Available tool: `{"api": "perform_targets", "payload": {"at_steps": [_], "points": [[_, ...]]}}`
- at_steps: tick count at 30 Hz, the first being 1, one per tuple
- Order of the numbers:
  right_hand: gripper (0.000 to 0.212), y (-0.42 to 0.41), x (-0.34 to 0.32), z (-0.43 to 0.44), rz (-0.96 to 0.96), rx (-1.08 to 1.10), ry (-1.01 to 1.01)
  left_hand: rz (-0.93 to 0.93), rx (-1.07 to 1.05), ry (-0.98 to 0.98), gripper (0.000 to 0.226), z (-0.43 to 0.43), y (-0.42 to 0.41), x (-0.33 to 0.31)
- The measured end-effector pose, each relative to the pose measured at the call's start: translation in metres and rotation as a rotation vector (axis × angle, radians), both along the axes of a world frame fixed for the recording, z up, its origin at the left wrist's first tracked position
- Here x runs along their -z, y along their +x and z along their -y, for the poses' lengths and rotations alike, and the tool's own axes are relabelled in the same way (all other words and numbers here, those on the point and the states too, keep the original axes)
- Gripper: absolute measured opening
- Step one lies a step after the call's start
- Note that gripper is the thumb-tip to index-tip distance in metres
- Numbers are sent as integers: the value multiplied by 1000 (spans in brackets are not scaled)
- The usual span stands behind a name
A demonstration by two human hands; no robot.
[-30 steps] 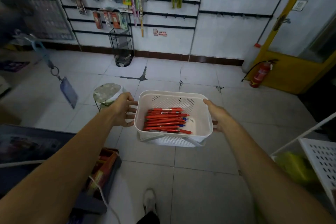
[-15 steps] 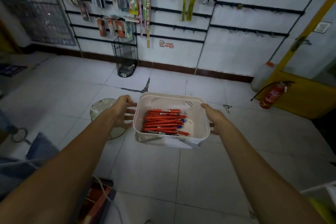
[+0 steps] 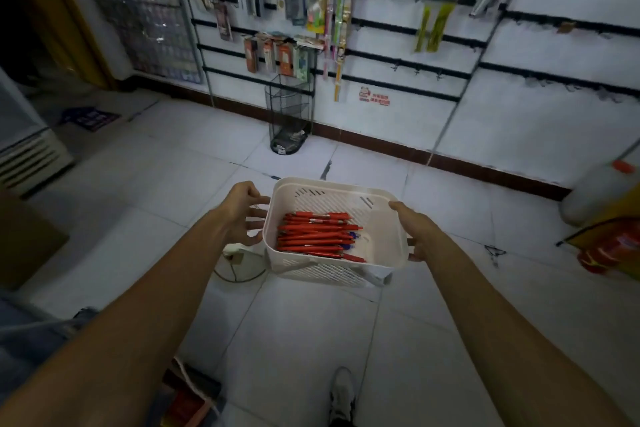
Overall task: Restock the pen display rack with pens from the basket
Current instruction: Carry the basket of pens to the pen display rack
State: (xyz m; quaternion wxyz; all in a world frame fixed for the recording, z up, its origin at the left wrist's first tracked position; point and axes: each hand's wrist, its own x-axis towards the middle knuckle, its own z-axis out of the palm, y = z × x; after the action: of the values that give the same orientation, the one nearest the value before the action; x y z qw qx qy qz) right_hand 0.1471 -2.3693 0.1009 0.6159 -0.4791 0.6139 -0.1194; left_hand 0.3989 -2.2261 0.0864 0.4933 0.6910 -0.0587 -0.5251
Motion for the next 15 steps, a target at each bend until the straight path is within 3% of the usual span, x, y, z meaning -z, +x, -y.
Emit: {"api": "perform_targets", "payload": {"at_steps": [8, 15], "points": [[35, 85, 3, 127, -34, -169, -6, -7, -190, 56, 28, 83, 52, -2], [48, 175, 6, 181, -48, -331, -48, -28, -371, 63, 20, 103, 99, 14]]}}
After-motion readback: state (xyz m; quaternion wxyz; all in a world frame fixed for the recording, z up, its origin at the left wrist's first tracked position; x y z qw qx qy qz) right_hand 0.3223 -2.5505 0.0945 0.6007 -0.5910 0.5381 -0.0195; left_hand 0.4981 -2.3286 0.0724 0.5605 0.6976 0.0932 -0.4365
